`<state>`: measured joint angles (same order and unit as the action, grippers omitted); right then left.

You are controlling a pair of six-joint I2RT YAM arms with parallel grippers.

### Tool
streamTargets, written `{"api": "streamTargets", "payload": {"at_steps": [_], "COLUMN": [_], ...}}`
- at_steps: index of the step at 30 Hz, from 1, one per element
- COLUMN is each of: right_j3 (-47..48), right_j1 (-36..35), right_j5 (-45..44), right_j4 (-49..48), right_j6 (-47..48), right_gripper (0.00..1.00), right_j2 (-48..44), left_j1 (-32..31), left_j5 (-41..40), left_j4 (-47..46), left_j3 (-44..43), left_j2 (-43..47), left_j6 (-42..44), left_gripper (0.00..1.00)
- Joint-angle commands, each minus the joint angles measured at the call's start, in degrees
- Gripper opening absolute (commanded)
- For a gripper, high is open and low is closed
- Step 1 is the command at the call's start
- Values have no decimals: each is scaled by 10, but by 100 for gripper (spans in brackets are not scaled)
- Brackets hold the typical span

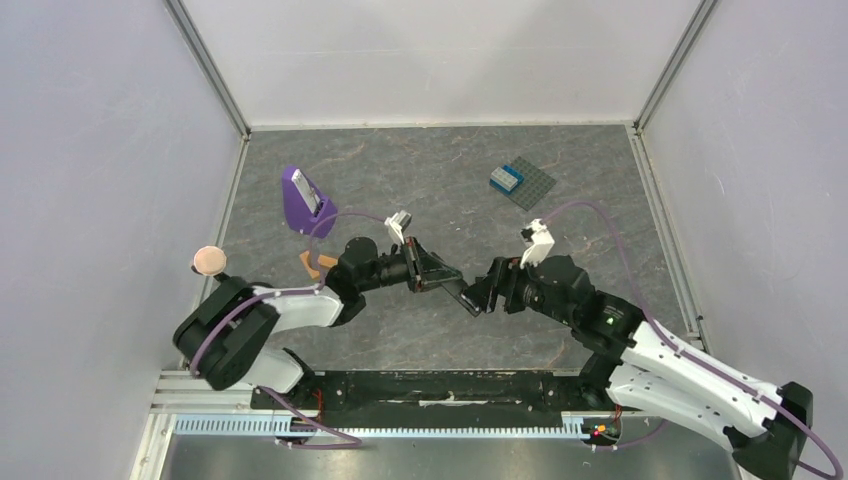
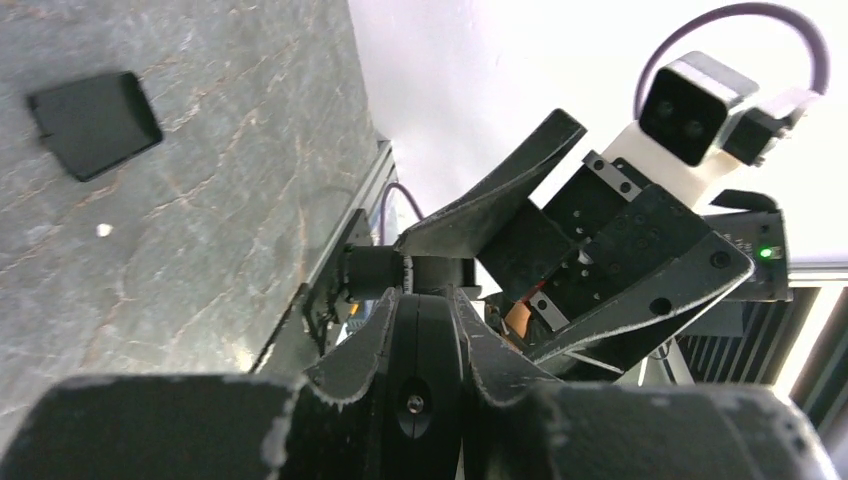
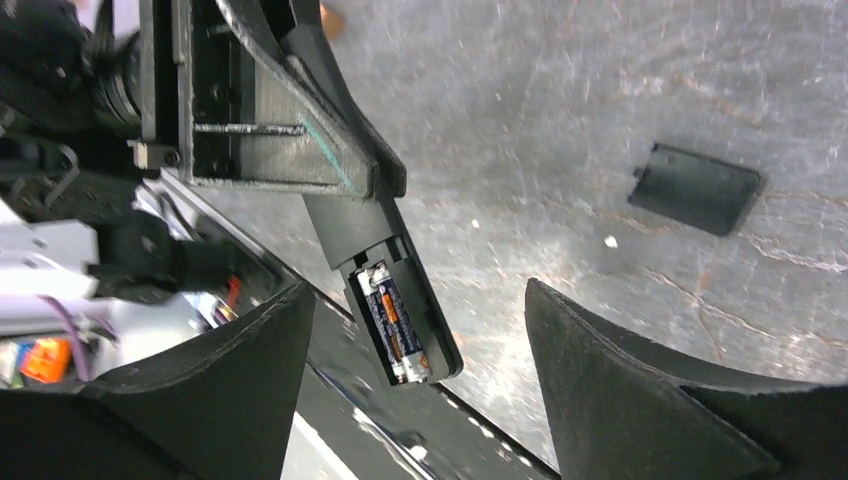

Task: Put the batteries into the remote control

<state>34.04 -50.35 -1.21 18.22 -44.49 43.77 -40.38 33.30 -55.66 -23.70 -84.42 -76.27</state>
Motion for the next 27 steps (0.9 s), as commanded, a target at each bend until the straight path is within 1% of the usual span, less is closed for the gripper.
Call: {"api": "streamTargets", "payload": {"at_steps": [1, 5, 7, 14, 17, 23, 26, 27], "right_j3": [0, -49, -60, -58, -58, -53, -55, -54], "right_j1": [2, 2, 3, 3, 2, 2, 2, 2], "right_j5": [-60, -73, -86, -120, -120, -106, -102, -102], "right_j4": [-82, -175, -215, -254, -256, -234, -236, -236], "right_j6": [-109, -196, -219, -252, -263, -285, -297, -301], "right_gripper": [81, 83, 84, 83, 79, 69, 56, 54], "right_j2": [-44, -91, -105, -116, -110, -89, -84, -82], "left_j1": [-2, -2, -2, -5, -7, -11, -13, -15], "left_j5": [-28, -57, -74, -130, -147, -162, -158, -157], "left_j4": [160, 215, 210, 167, 152, 152, 147, 147], "left_j3": [-59, -94, -97, -83, -79, -83, -82, -82], "left_j2": [83, 128, 144, 170, 176, 182, 180, 178], "left_j6": [20, -4, -38, -146, -172, -182, -182, -181], "left_gripper": [2, 2, 2, 2, 2, 2, 2, 2]}}
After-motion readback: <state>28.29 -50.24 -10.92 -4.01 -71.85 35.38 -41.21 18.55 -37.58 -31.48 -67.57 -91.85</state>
